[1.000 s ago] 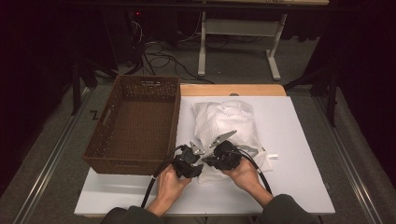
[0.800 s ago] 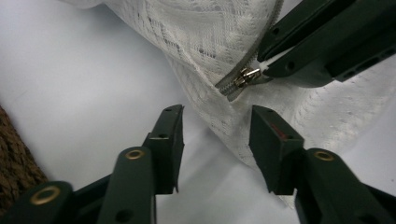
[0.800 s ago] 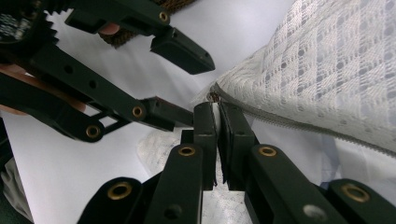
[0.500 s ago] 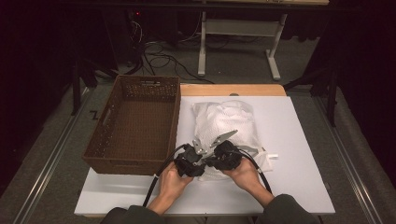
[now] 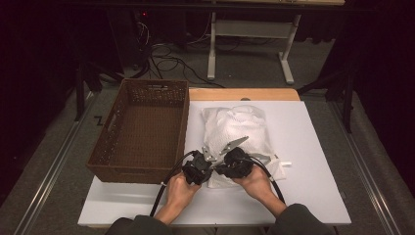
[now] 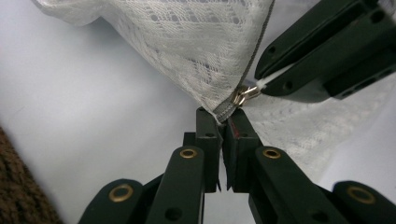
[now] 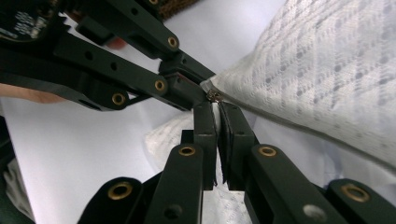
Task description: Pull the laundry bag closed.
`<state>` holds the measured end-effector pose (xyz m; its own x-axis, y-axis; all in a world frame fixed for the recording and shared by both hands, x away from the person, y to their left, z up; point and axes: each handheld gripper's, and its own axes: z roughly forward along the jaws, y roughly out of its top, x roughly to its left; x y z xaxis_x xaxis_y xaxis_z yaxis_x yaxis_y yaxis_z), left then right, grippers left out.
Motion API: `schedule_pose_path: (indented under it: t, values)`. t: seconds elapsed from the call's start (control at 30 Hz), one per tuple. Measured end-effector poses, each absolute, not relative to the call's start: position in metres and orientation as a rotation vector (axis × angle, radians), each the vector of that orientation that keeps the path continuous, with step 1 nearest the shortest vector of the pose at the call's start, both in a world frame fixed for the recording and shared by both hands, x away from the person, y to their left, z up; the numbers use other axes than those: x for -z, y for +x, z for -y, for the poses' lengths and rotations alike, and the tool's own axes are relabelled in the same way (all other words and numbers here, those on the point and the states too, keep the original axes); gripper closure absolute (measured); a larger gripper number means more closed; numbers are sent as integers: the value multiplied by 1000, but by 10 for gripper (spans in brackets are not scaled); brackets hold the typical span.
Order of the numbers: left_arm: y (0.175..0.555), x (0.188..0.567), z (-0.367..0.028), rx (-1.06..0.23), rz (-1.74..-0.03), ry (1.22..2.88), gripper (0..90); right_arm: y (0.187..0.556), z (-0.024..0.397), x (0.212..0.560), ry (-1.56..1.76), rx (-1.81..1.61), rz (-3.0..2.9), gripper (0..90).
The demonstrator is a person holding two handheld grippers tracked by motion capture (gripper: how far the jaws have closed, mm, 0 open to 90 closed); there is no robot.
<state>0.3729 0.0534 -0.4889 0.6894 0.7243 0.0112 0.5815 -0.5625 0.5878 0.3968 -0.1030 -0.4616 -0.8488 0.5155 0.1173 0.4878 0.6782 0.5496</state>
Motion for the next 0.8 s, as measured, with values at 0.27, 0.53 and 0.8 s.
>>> schedule_pose_path:
  t: [0.27, 0.53, 0.8]
  values:
    - [374, 493, -54, -339, -1021, 2363, 853, 396, 111, 459, 835, -840, -2814, 873]
    - [376, 500, -53, -303, -1023, 2383, 851, 396, 122, 463, 863, -817, -2813, 873]
    - [373, 500, -51, -352, -999, 2397, 850, 395, 129, 462, 857, -791, -2802, 872]
